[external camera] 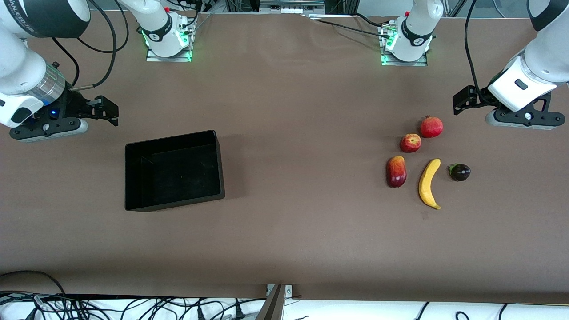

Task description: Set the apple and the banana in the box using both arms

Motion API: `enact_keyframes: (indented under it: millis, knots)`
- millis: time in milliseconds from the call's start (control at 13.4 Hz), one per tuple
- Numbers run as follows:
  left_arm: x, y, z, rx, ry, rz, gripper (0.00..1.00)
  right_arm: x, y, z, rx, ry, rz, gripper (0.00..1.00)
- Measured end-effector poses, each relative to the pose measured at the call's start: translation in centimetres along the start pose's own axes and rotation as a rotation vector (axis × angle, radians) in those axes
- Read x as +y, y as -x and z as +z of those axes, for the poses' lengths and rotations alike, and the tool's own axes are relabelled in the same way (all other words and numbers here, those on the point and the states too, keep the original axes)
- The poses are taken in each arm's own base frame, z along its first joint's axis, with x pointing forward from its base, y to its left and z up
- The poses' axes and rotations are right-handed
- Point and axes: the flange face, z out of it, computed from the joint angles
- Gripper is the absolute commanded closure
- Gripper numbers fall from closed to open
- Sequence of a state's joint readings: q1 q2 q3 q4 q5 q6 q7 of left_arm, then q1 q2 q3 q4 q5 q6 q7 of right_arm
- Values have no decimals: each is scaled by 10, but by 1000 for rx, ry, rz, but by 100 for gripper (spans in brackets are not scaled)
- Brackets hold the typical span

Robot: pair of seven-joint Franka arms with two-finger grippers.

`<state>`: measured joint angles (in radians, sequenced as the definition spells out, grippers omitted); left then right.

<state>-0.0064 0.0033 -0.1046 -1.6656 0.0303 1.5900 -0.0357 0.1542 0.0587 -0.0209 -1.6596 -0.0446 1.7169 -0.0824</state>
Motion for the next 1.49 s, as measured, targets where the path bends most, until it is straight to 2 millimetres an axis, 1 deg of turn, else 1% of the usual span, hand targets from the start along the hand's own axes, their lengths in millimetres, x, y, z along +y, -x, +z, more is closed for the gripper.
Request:
enact_keyframes:
  millis: [298,372,447,521,596,745,894,1043,1191,1340,1415,1489]
  knots:
    - [0,0,0,0,0,0,0,0,1,2,-10,-1,3,0]
    - [0,0,0,0,0,0,0,0,-1,10,-26,-2,5,0]
    - [0,0,0,0,0,0,0,2,-3,24,-51,-4,11,0]
    - [0,0,0,0,0,0,0,7,-8,46,-80,-6,20,0]
    - [0,0,0,0,0,0,0,16,-14,74,-96,-6,33,0]
    - [-1,0,0,0,0,-1,0,37,-22,136,-94,-1,43,0]
    - [-1,0,0,0,0,-1,0,52,-19,194,-80,6,53,0]
    - [-1,0,0,0,0,-1,0,59,-11,239,-69,10,49,0]
    - [-1,0,0,0,0,-1,0,66,-4,273,-78,12,53,0]
    - [-1,0,0,0,0,-3,0,74,-2,296,-82,13,50,0]
    - [-2,0,0,0,0,-3,0,77,-2,304,-84,14,49,10]
    - [-1,0,0,0,0,-3,0,79,-1,312,-87,13,50,26]
